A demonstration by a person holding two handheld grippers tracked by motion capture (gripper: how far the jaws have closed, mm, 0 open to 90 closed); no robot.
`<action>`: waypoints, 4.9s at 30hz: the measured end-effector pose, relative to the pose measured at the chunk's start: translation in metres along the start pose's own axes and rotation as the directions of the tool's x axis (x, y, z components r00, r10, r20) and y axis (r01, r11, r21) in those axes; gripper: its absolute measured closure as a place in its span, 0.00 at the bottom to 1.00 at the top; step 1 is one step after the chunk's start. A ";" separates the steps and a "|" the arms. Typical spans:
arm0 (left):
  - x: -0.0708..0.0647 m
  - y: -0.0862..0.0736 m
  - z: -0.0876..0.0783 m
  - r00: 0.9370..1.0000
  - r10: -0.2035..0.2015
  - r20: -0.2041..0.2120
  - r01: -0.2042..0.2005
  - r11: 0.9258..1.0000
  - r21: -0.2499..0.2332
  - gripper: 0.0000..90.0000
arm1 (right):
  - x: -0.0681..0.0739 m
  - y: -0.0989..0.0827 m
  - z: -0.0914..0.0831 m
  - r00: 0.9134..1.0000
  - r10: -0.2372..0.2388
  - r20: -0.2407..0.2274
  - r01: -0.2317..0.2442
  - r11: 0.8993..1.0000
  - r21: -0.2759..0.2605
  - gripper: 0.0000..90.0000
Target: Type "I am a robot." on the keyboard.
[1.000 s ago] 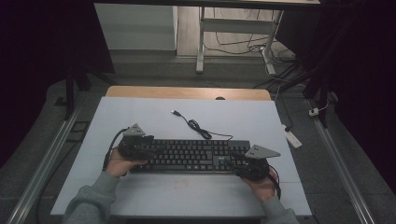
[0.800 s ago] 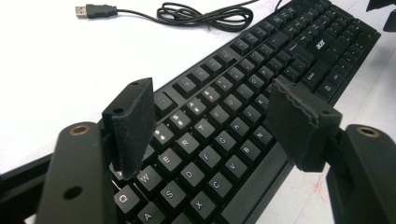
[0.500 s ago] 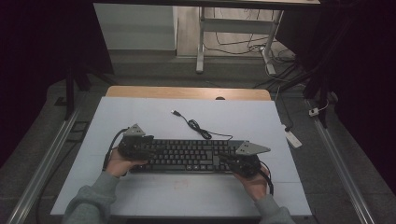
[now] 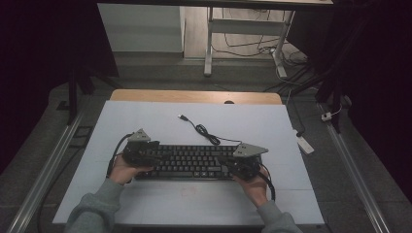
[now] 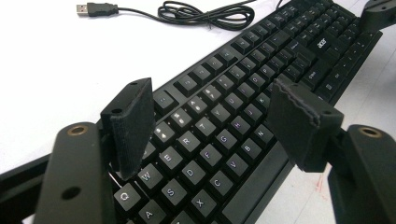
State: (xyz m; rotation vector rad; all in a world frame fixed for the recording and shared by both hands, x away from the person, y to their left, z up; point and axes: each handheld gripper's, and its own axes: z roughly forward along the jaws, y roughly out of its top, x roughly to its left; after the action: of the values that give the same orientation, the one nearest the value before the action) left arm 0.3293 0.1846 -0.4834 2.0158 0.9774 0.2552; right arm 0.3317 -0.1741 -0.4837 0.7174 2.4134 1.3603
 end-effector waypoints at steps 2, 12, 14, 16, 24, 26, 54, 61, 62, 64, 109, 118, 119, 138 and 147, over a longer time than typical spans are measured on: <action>0.000 0.000 0.000 1.000 0.001 -0.002 -0.001 1.000 0.001 0.35 | 0.001 0.002 0.004 1.000 -0.004 -0.002 0.004 1.000 0.008 0.99; -0.001 0.000 0.002 1.000 0.009 -0.002 -0.009 1.000 0.007 0.35 | 0.006 0.006 0.026 1.000 -0.005 -0.025 0.006 0.999 0.041 0.99; -0.001 0.000 0.002 1.000 0.009 -0.003 -0.009 1.000 0.008 0.35 | 0.008 0.009 0.031 0.999 -0.007 -0.031 0.008 0.999 0.046 0.99; -0.001 0.000 0.002 1.000 0.010 -0.005 -0.010 1.000 0.008 0.35 | 0.010 0.012 0.037 0.999 -0.008 -0.039 0.010 0.999 0.050 0.99; -0.001 0.000 0.003 1.000 0.012 -0.004 -0.012 1.000 0.013 0.35 | 0.017 0.019 0.067 0.998 -0.034 -0.052 0.039 0.994 0.102 0.99; -0.001 0.000 0.003 1.000 0.014 -0.005 -0.014 1.000 0.015 0.35 | 0.017 0.020 0.073 0.998 -0.030 -0.054 0.036 0.993 0.110 0.99; 0.000 -0.001 0.002 1.000 0.022 -0.013 -0.022 1.000 0.021 0.34 | 0.014 0.024 0.106 0.999 -0.048 -0.021 0.051 0.984 0.173 0.99; 0.000 -0.001 0.002 1.000 0.021 -0.014 -0.021 1.000 0.020 0.34 | 0.016 0.026 0.103 0.998 -0.063 -0.018 0.065 0.985 0.158 0.99; 0.000 -0.001 0.002 1.000 0.019 -0.014 -0.019 1.000 0.019 0.34 | 0.016 0.027 0.100 0.998 -0.064 -0.012 0.065 0.987 0.148 0.99; 0.000 -0.001 0.002 1.000 0.021 -0.014 -0.021 1.000 0.021 0.34 | 0.015 0.029 0.096 0.998 -0.057 -0.013 0.059 0.990 0.130 0.99; 0.000 -0.001 0.003 0.999 0.020 -0.034 -0.019 0.999 0.030 0.35 | -0.010 -0.007 0.009 0.999 -0.002 0.045 0.000 0.999 0.052 0.65; -0.007 -0.001 0.008 0.998 0.052 -0.024 -0.050 0.997 0.054 0.42 | -0.010 -0.007 0.009 0.999 -0.006 0.045 0.004 0.999 0.047 0.65; -0.008 -0.001 0.009 0.998 0.058 -0.022 -0.057 0.997 0.058 0.44 | -0.010 -0.007 0.009 0.999 -0.006 0.045 0.004 0.999 0.047 0.65; -0.025 -0.003 0.023 0.987 0.149 0.058 -0.155 0.981 0.117 0.99 | -0.010 -0.007 0.009 0.999 -0.008 0.046 0.006 0.999 0.052 0.65; -0.032 -0.006 0.034 0.983 0.170 0.075 -0.180 0.972 0.152 0.99 | -0.010 -0.007 0.010 0.999 -0.008 0.048 0.005 0.998 0.058 0.64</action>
State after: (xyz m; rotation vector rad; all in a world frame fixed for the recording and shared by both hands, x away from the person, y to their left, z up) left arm 0.3218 0.1431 -0.5032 2.2461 0.8029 0.2146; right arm 0.3429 -0.1755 -0.4954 0.7476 2.4237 1.2607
